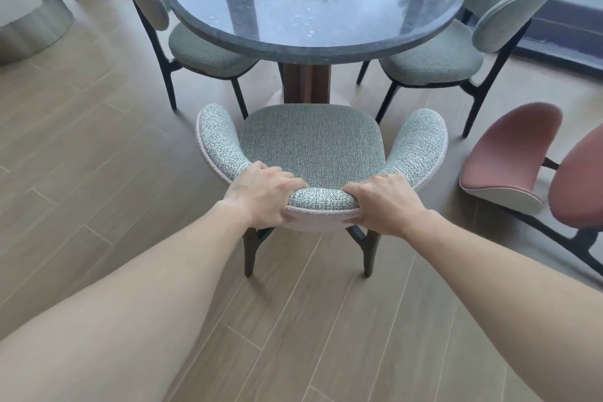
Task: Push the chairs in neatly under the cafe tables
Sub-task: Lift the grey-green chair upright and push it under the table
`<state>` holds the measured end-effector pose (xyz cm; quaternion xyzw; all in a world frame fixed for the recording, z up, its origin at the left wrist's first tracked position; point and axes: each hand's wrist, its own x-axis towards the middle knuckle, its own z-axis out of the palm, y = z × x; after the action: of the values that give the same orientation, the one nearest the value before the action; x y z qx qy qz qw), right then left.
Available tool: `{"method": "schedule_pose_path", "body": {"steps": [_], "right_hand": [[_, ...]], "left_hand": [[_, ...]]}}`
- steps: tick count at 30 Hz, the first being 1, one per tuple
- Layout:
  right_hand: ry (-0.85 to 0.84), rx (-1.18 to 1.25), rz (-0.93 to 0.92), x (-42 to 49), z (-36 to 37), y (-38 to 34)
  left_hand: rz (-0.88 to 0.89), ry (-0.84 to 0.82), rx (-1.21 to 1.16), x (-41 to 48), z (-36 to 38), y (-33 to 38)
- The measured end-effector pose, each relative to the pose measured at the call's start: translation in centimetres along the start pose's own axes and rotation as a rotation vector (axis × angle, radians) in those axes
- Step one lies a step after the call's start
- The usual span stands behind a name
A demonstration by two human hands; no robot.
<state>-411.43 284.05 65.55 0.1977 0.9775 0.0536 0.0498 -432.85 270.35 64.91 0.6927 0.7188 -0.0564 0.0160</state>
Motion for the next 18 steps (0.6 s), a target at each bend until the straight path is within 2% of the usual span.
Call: {"method": "schedule_pose_path", "body": {"steps": [8, 18], "right_hand": [[0.027, 0.080, 0.053, 3.6, -0.1, 3.9], [0.026, 0.115, 0.019, 4.0, 0.2, 4.9]], "left_hand": [[-0.017, 0.012, 0.007, 5.3, -1.9, -1.0], [-0.033, 0.001, 0.042, 5.9, -2.1, -0.7]]}}
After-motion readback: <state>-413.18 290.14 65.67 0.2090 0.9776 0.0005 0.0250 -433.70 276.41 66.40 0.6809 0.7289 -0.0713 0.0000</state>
